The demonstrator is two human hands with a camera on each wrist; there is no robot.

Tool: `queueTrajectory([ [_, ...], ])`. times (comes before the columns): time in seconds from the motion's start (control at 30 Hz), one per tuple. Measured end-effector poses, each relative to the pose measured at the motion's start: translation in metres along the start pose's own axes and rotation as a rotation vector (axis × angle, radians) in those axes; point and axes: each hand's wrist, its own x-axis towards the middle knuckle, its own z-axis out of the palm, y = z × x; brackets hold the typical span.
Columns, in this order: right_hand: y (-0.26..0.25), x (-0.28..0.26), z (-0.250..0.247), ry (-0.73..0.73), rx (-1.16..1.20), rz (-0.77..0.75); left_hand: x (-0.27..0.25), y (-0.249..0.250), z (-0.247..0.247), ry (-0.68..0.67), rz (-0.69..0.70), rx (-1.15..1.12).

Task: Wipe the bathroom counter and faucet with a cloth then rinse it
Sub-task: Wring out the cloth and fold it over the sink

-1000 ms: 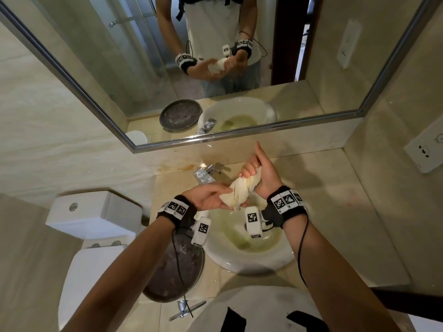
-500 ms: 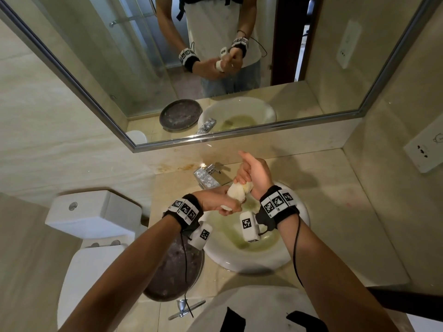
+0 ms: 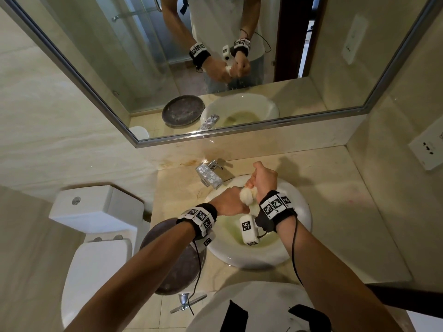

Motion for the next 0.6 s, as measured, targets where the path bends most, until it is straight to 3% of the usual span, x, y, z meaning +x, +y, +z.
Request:
queueTrajectory([
  [0.2,0.01,0.001,-0.007,0.102,0.01,0.108,-0.003,-0.002,0.021,0.108,-0.032,0.041],
  [0.43,0.016,0.003,-0.018,0.198,-0.028,0.313,-0.005,-0.005,0.032,0.151,0.001,0.304],
  [0.6,0.03,0.008,-0.03,0.171,-0.036,0.434,-0.009,-0.009,0.04,0.16,0.064,0.487],
])
